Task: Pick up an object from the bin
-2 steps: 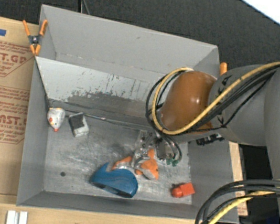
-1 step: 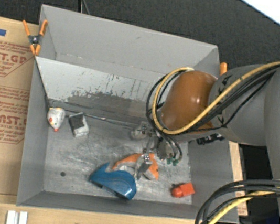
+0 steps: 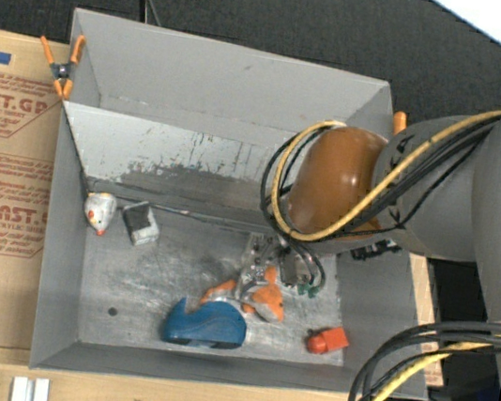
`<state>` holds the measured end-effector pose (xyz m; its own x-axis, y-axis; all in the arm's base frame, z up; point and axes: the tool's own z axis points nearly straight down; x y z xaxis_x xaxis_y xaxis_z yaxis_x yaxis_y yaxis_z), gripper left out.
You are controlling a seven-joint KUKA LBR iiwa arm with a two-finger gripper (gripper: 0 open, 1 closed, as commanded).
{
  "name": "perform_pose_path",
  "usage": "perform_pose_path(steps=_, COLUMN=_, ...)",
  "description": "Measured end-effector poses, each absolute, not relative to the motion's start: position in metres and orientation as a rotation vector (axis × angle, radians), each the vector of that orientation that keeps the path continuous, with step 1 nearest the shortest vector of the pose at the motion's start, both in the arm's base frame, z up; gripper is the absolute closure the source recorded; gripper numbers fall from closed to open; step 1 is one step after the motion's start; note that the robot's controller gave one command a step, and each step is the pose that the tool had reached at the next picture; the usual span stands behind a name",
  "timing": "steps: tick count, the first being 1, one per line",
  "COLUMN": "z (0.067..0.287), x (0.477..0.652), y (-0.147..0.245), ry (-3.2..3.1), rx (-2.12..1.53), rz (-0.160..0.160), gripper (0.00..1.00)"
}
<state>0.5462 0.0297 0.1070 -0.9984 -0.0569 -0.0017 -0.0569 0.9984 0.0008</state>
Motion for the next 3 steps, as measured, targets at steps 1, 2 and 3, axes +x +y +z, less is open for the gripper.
perform_pose_path(steps=1, z=0.107, x=0.546, y=0.03, ry=3.139, rx=-0.09, rz=0.001, gripper=1.0)
perform_pose_path(steps=2, z=0.139, x=0.55, y=0.03, ry=3.14, rx=-0.201, rz=0.0, gripper=1.0)
perform_pose_path(steps=3, z=0.198, x=0.544, y=0.024, ry=3.126, rx=-0.348, rz=0.001, gripper=1.0)
